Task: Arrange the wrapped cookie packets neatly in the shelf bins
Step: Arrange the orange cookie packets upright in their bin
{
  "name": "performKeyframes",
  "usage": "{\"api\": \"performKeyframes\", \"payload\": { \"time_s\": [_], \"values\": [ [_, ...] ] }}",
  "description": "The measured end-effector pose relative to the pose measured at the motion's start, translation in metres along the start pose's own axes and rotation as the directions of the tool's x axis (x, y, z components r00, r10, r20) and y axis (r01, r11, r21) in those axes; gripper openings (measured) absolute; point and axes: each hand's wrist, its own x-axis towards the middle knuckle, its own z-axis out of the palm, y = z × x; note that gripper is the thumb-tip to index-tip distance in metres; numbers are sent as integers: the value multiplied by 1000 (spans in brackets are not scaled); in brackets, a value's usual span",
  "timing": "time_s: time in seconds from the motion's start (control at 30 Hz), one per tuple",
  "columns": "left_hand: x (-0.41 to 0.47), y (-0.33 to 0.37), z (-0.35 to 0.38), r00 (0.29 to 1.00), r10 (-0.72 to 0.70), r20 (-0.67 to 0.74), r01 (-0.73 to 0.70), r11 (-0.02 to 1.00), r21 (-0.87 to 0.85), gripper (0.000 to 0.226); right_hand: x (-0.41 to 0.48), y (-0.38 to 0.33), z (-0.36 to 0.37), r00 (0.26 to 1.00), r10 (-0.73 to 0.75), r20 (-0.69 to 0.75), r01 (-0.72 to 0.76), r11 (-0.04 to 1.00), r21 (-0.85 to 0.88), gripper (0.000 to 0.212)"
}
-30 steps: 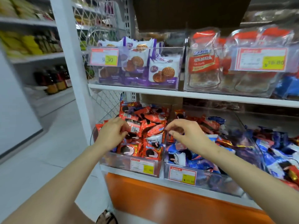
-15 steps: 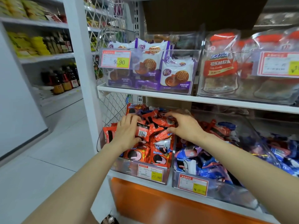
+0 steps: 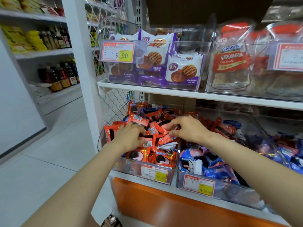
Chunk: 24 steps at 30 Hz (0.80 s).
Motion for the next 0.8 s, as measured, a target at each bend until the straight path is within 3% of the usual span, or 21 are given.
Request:
{"api": "performKeyframes", "payload": {
  "time_s": [0.1,0.17,0.23,0.3,0.43,0.53,0.7,0.8],
  "values": [
    [-4,5,-4,996,14,-83,-19,998,-52,34,0,2,0,998,2,-58,-4,999,-35,42],
    [-6,10,-7,983,13,-185,-34,993,-109,31,2,2,1,1000,21,19,-21,999,-41,52],
    [-7,17,-8,971,30,-236,-69,985,-158,27,4,1,4,994,41,97,-39,999,-29,52],
    [-9,26,-8,968,86,-236,-131,974,-182,26,3,3,3,997,48,57,-48,999,-3,48],
    [-9,44,3,966,223,-132,-230,972,-44,35,-6,10,-4,996,37,-81,-33,998,45,38],
    [-8,52,10,945,286,-159,-275,957,91,22,-16,11,-7,994,-13,-112,21,998,66,29],
    [-12,46,-20,849,158,-504,-250,961,-120,2,-32,-4,-11,983,-108,-146,135,972,194,25],
    [-20,46,-28,844,84,-529,-253,933,-255,8,-40,-15,-15,981,-115,-155,159,939,305,23]
  ]
}}
